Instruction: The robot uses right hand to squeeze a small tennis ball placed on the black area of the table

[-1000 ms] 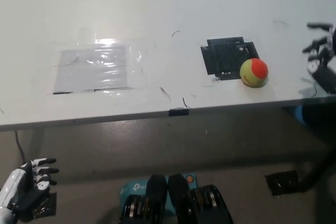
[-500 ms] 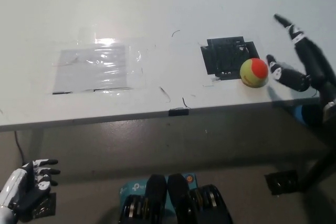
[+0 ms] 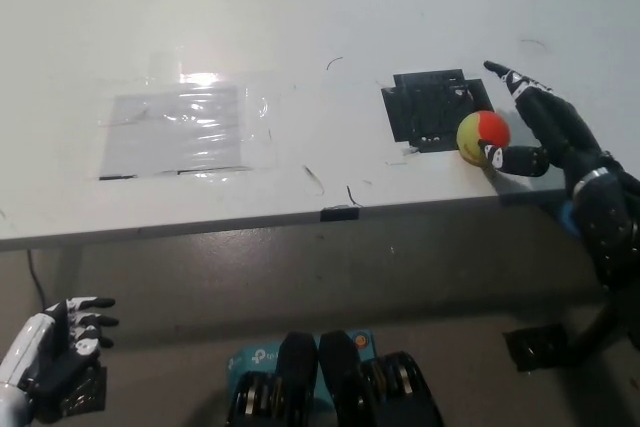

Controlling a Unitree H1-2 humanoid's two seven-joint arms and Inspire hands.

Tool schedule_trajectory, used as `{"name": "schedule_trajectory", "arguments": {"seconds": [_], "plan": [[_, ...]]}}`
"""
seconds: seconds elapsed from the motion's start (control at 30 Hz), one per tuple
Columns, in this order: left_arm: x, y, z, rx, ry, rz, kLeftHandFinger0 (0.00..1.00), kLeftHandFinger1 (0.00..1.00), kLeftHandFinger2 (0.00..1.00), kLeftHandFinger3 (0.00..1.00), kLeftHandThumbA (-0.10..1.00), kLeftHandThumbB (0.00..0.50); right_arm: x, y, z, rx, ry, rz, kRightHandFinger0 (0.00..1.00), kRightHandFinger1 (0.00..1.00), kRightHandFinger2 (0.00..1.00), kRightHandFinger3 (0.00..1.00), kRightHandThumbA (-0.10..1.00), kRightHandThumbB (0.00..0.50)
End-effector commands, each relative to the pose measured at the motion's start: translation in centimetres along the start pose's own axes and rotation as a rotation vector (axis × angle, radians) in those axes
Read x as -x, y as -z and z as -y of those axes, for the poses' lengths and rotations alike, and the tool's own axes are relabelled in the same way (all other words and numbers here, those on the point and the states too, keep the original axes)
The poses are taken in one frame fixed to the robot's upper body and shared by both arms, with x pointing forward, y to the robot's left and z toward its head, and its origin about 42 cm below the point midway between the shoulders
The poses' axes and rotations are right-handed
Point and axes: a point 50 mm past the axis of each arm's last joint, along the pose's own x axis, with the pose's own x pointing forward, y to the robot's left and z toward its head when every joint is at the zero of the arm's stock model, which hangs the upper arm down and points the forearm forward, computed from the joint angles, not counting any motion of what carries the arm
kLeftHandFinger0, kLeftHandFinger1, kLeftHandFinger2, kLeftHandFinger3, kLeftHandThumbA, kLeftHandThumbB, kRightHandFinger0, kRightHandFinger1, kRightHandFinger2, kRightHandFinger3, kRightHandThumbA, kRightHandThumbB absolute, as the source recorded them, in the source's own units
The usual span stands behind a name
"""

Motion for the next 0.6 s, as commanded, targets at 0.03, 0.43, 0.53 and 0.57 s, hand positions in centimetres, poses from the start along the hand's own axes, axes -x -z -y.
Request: {"name": "schedule_trajectory", "arguments": {"seconds": [0.03,0.43,0.53,0.57], "plan": [[-0.2,-1.2,-1.0,-0.044,0.002,0.031,0.44,0.52,0.62,0.7,0.22,0.014,-2.2,-2.4,1.4,0.075,0.071,0.058,1.0,1.0,1.0,1.0,0.63,0.469],[-1.2,-2.2,-1.0,-0.061,0.008,0.07,0.4,0.49,0.57,0.64,0.19,0.0,-3.1,-1.6,-2.6,0.014,0.042,0.043,1.0,1.0,1.0,1.0,0.5,0.472],[-1.3,-2.4,-1.0,-0.054,0.006,0.069,0.41,0.5,0.57,0.64,0.22,0.007,-2.9,-1.0,-3.5,0.013,0.023,0.035,1.0,1.0,1.0,1.0,0.5,0.457],[-1.3,-2.5,-1.0,-0.052,0.009,0.071,0.42,0.5,0.58,0.65,0.23,0.002,-2.8,-0.5,-4.0,-0.003,-0.002,0.02,1.0,1.0,1.0,1.0,0.44,0.434]]}}
